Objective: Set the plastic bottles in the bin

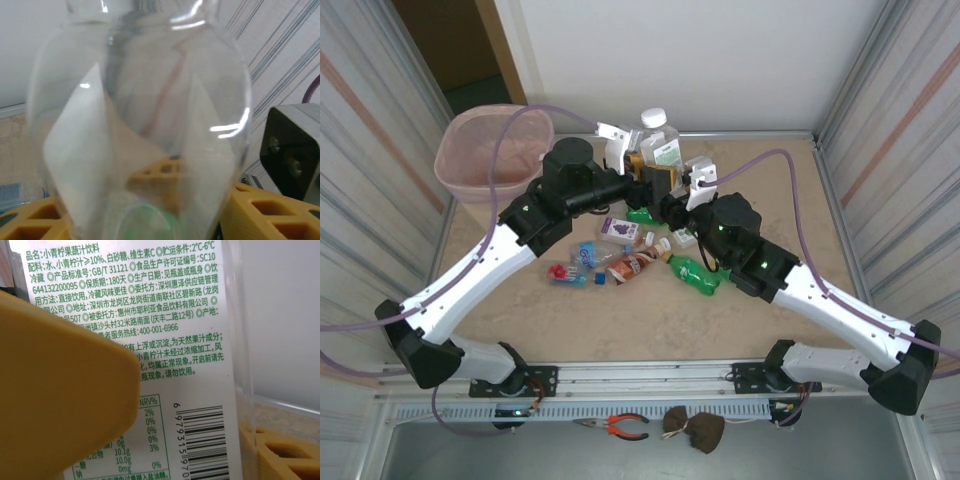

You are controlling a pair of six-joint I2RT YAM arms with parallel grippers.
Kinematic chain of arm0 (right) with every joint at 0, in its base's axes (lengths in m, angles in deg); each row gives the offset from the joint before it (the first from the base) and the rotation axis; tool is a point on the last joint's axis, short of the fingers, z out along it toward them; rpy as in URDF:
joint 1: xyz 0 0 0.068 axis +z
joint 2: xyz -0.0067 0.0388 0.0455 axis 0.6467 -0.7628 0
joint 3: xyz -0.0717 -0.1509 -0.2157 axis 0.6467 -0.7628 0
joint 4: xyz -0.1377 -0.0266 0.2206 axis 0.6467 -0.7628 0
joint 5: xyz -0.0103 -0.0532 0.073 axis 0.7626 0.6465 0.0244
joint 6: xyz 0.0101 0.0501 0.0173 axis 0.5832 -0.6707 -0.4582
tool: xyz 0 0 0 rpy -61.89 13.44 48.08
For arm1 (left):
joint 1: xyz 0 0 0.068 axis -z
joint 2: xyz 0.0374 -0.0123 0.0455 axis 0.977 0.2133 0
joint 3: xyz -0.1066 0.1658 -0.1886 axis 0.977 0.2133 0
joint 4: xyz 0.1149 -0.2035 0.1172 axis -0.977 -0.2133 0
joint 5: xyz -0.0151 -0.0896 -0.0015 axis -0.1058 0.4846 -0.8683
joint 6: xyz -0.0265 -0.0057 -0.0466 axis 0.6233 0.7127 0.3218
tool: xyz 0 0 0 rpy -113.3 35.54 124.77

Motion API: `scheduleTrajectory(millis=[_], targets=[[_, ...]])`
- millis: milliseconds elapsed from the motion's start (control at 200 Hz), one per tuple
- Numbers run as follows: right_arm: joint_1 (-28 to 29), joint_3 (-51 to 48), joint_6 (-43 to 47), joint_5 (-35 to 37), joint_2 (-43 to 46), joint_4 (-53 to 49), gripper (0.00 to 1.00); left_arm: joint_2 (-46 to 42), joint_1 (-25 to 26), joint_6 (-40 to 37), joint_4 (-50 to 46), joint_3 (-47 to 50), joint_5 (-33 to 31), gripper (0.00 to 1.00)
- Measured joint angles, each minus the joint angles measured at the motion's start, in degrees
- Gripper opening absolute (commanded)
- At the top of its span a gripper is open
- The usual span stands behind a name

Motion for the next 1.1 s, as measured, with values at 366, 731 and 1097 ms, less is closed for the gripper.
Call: scheduleTrajectory(millis=[366, 731, 1097], targets=[[0.11, 0.00, 0.55, 0.00, 0.31, -0.02, 0.63, -0.04, -0.22, -0.94, -0.04, 0.00, -0.76, 0.39], [0.61, 0.50, 0.98, -2.47, 1.92, -2.78, 0.91, -0.59, -3.50, -3.76, -3.67, -0.87, 0.31, 0.36], [1.25, 2.12, 1.03, -3.41, 5.66, -7.13, 0.92, -1.16, -21.84, -9.70, -15.10, -6.97, 3.32, 0.35]])
